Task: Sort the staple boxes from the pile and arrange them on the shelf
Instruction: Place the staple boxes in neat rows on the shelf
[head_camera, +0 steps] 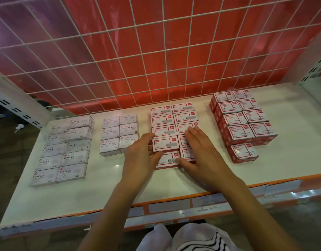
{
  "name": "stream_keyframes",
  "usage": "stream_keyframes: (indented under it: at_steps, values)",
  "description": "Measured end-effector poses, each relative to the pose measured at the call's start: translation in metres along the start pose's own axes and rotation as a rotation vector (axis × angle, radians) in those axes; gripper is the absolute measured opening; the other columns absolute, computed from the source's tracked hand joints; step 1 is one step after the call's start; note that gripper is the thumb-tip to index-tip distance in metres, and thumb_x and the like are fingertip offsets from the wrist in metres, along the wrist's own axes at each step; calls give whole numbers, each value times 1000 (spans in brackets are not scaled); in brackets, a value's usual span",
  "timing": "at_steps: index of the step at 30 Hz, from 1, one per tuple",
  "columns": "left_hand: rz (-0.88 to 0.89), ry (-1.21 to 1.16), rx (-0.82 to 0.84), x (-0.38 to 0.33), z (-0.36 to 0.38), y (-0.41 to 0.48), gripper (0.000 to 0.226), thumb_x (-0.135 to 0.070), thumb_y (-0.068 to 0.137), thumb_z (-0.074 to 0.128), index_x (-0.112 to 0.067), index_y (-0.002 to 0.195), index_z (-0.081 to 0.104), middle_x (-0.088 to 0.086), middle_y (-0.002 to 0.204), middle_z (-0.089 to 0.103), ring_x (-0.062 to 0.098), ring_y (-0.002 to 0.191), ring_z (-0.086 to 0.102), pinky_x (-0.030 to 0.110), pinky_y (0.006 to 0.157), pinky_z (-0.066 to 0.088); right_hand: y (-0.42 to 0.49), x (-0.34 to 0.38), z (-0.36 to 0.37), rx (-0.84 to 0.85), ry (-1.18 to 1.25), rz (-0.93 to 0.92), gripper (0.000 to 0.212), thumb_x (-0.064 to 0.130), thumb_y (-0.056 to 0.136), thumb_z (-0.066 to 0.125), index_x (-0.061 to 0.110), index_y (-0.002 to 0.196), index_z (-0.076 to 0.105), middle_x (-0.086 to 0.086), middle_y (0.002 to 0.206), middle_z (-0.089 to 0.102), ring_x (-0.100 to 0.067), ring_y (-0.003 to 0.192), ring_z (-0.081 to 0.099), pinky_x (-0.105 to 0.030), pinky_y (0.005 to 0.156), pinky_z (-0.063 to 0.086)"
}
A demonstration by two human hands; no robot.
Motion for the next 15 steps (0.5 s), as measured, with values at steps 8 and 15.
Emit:
stream_keyframes:
  at_steps: [8,15]
  values:
    - [-57,3,-7,-7,0,-6,54,-26,85,69,-21,134,48,-2,122,65,14,101,66,26,84,53,1,-2,2,-34,21,-6,83,53,88,51,20,150,7,5,159,2,-9,145,-5,-25,113,-2]
    - [-95,45,16,-11,3,-9,55,-31,86,68,-22,135,45,0,126,63,18,107,63,31,90,51,1,-5,1,-21,48,-22,87,60,86,50,23,151,5,6,159,-1,-9,145,-7,-26,113,-2]
Point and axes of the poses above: each hand's wrist, its own y-axis towards the middle knuckle, its own z-axis out of the palm, x = y × z, the point moved 5 cm from there along y, towards the middle knuckle
